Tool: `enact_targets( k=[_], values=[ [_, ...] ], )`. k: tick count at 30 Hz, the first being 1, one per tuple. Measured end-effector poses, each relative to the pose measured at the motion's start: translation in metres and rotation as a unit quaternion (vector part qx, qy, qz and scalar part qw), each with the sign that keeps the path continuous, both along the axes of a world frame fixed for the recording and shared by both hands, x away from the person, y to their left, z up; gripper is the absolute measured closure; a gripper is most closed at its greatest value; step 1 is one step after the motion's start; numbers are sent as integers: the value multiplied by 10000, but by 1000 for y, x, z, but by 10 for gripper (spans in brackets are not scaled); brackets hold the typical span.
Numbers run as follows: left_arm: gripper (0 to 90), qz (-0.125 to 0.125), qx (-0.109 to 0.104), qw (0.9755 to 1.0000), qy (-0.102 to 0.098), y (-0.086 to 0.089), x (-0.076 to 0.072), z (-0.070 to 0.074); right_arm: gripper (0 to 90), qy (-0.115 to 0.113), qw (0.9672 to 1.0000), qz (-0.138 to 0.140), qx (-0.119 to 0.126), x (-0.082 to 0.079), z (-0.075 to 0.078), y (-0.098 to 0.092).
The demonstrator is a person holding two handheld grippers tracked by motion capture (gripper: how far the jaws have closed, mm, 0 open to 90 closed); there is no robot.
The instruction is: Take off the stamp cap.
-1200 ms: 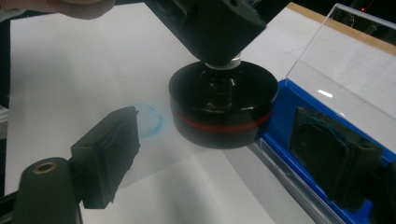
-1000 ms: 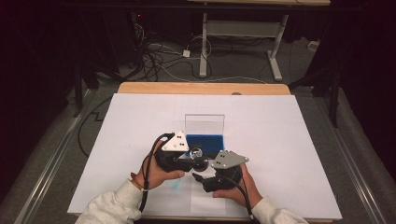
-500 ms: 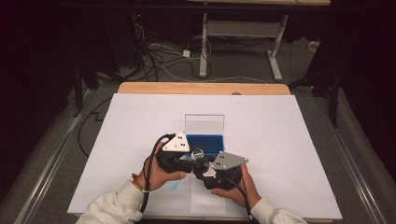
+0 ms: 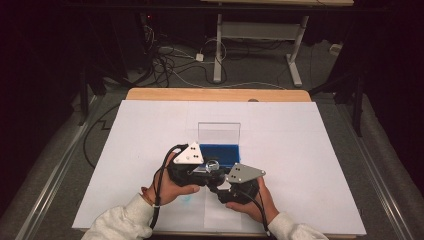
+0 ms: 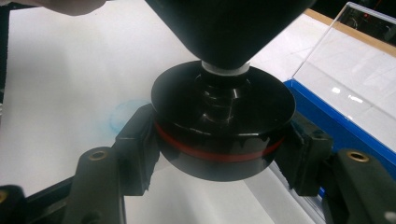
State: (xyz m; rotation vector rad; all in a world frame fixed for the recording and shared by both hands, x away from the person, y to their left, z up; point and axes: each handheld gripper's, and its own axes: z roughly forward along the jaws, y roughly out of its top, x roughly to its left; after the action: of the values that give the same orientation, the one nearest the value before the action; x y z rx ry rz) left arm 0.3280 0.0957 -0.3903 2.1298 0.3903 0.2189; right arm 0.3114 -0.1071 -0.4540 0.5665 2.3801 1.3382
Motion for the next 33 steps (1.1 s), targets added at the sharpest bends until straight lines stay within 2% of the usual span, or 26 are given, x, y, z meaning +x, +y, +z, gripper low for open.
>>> enact_targets(
  k=[4, 9, 15, 19, 26, 29, 33],
  values=[
    [548, -36, -52, 10000, 28, 1, 0, 1, 385, -22, 10000, 50, 10, -1, 2, -1],
    [547, -112, -39, 9999, 77, 2, 0, 1, 388, -87, 9998, 47, -165, -4, 5, -1],
    [548, -130, 88, 9998, 101, 1, -2, 5, 388, -214, 9992, 61, -334, -7, 8, -1],
    [547, -92, -82, 9995, 297, 2, 1, 3, 389, -210, 9988, 56, -428, -8, 10, -2],
    [547, -223, 255, 9993, 134, 0, -1, 3, 389, -265, 9975, 63, -646, -9, 9, -1],
    [548, -241, 297, 9992, 90, -1, -3, 3, 389, -303, 9971, 39, -698, -11, 9, 0],
    [548, -272, 247, 9993, 119, 0, -2, 2, 389, -319, 9968, 49, -728, -12, 10, 0]
  ],
)
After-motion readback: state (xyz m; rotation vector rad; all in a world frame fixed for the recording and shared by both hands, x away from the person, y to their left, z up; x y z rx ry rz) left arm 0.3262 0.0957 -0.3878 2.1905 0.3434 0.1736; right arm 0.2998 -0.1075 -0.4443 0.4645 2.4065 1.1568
